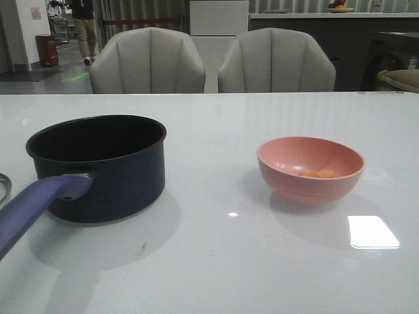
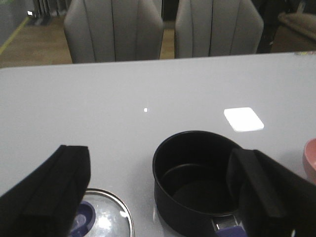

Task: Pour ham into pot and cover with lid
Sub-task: 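Set the glass lid on the table beside the pot, left gripper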

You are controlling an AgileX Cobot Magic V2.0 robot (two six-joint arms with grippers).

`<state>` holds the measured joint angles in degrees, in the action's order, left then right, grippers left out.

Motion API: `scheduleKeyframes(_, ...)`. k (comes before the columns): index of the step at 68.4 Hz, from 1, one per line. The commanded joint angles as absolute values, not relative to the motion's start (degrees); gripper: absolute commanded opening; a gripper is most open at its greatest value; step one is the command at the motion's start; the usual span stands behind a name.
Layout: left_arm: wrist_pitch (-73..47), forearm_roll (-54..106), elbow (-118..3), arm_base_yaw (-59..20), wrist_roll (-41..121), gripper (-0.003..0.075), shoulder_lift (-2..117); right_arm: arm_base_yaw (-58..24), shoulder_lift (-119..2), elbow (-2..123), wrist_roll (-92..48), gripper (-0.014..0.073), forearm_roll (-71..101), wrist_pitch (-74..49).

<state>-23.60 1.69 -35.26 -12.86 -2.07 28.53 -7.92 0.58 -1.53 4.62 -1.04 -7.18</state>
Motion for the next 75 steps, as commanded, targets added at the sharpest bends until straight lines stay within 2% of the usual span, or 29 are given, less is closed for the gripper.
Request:
scheduleKeyframes(1,-17.0,2.2,-33.3,-13.3,-2.1,0.0603,22.8,-7.6,1.7,-1.2,4.4,0.0158,-1.9,-2.8)
scheduleKeyframes(15,-16.7,3.3,-25.8,-13.3,-2.1,0.0603,12.2,-7.6,1.7,-1.2,4.4,0.0158,-1.9,-1.3)
scheduleKeyframes(28,-20.1,3.3,-22.4,-13.7,-2.1,0.0603,8.9,-7.6,1.7,-0.8,4.4,0.0158,-0.7,6.7)
scheduleKeyframes(50,-19.8,3.4,-21.9,-16.9,-2.1,0.0603,8.9,-7.8,-11.7,15.3,4.4,0.0158,0.0,-11.7)
scheduleKeyframes(70,-19.8,3.4,-21.9,-17.0,-2.1,0.0603,8.9,-7.8,-19.4,16.7,4.4,0.0158,2.9,-12.6)
scheduleKeyframes(75,-19.8,3.4,-21.9,-17.0,-2.1,0.0603,8.9,-7.8,-24.1,18.7,4.4,0.0183,4.3,-12.6)
